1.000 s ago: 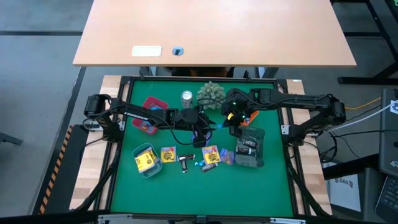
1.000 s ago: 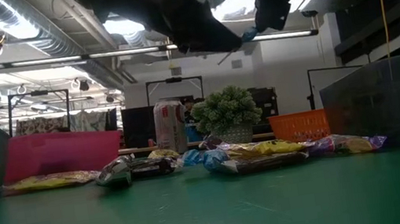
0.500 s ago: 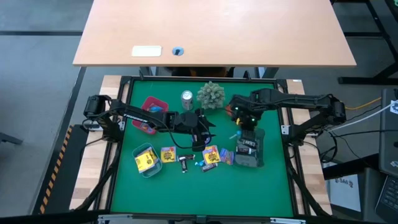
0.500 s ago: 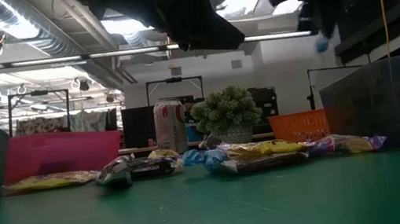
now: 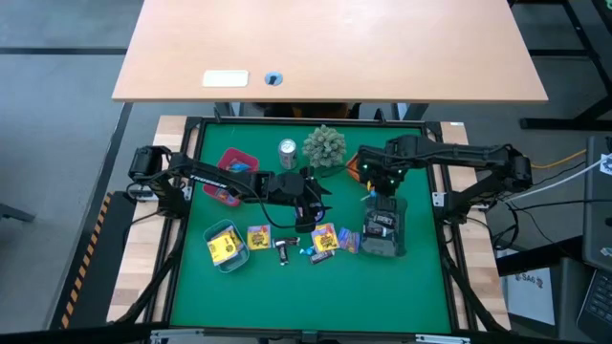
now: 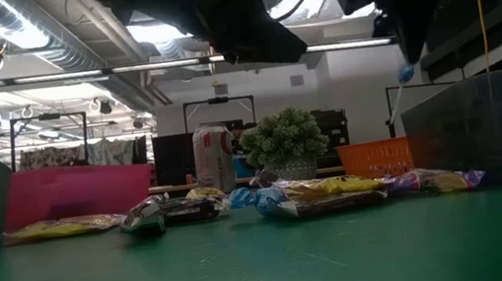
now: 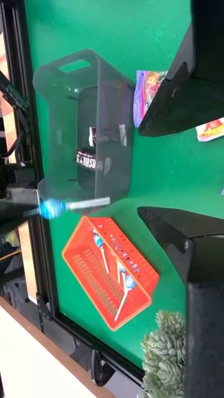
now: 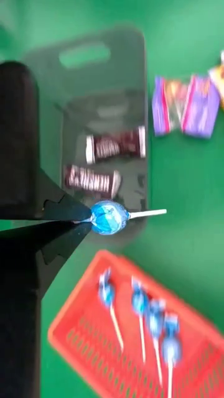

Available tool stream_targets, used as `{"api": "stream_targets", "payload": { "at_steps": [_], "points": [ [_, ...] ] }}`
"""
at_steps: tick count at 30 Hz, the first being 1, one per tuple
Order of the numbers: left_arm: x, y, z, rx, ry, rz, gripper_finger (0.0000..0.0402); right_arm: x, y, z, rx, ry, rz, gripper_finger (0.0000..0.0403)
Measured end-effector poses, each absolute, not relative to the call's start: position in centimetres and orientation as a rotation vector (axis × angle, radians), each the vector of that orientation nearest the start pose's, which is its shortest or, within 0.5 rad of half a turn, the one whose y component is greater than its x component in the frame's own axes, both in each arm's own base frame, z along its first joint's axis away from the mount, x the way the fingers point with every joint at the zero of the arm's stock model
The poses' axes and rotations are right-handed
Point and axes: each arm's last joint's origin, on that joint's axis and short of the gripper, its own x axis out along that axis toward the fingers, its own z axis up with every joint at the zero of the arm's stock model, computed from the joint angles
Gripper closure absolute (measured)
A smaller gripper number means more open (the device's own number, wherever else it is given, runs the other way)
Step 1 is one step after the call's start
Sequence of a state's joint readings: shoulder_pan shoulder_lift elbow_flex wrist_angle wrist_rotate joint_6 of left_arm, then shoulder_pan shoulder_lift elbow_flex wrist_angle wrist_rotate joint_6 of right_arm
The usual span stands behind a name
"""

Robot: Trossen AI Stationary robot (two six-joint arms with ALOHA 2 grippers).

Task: Sort candy
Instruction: Put the blue candy into the orange bin

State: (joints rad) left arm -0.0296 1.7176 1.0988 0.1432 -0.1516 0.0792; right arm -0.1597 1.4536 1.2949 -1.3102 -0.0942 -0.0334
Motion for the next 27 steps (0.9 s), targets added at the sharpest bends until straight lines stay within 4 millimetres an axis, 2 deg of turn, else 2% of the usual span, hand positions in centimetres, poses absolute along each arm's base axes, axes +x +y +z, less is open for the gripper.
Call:
{"api": "stream_targets", "payload": {
  "at_steps": [10,18,24,27],
  "points": [
    [37.9,-0.7,22.7,0.121,0.479,0.101,0.0217,24.1,-7.7,29.1,-0.001,1.463,-0.409,0.0402],
    [37.9,-0.7,22.7,0.121,0.479,0.101,0.0217,23.5,-9.5,29.1,0.049,1.467,-0.472,0.0402],
    [37.8,-0.7,22.7,0.121,0.480,0.101,0.0217,23.4,-9.8,29.1,0.057,1.468,-0.482,0.0401],
    [37.8,-0.7,22.7,0.121,0.480,0.101,0.0217,23.4,-9.8,29.1,0.056,1.468,-0.481,0.0385]
  ]
}}
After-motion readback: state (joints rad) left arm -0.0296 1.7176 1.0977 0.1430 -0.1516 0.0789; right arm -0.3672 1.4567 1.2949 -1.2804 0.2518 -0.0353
